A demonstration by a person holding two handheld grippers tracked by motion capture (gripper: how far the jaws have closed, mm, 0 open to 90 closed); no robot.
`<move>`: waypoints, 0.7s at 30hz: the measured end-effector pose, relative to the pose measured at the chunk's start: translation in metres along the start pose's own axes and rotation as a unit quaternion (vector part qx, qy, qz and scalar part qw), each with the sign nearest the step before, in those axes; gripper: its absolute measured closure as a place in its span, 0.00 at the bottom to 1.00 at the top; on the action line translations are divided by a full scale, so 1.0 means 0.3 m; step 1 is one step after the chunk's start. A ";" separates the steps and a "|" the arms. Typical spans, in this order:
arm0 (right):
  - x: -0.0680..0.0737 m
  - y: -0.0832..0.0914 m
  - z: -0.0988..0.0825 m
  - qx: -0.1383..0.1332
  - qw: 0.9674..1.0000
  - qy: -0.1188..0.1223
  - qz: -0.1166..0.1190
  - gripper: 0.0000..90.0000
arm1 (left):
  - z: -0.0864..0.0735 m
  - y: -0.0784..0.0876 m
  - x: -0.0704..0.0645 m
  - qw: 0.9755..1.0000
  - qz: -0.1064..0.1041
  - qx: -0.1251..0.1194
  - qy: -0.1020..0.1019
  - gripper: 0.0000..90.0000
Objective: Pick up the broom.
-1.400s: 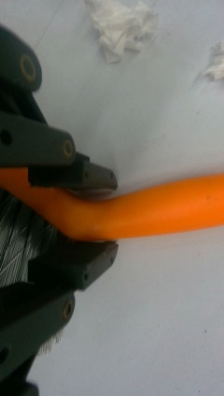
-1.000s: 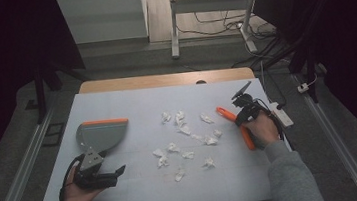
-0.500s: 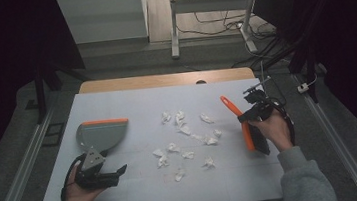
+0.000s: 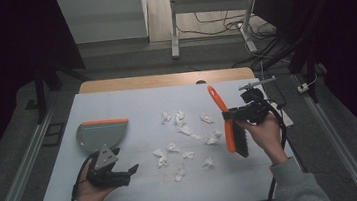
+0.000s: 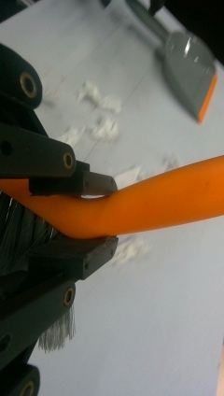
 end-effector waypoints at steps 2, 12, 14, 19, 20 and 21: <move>0.044 -0.022 0.016 -0.028 0.999 -0.009 0.017 0.77 | 0.018 -0.010 -0.021 1.000 -0.007 -0.002 -0.004 0.18; 0.122 -0.103 0.038 -0.075 0.995 -0.031 0.053 0.77 | 0.118 -0.068 -0.110 0.999 -0.033 -0.021 -0.022 0.19; 0.135 -0.106 0.048 -0.100 0.992 -0.037 0.061 0.77 | 0.140 -0.078 -0.128 0.998 -0.047 -0.028 -0.013 0.19; 0.182 -0.122 0.060 -0.133 0.987 -0.046 0.075 0.77 | 0.202 -0.100 -0.177 0.996 -0.065 -0.053 -0.012 0.23; 0.182 -0.122 0.060 -0.133 0.987 -0.046 0.075 0.77 | 0.214 -0.111 -0.188 0.996 -0.066 -0.055 -0.015 0.23; 0.189 -0.127 0.060 -0.137 0.986 -0.048 0.076 0.77 | 0.220 -0.118 -0.194 0.996 -0.068 -0.055 -0.017 0.24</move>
Point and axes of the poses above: each handheld gripper's, and its own axes: y roughly backward along the jaws, z roughly out of its top, x roughly to its left, the point moved 8 cm from there along -y, roughly forward along the jaws, and after that the axes turned 2 degrees about -y, right-handed, at the moved point
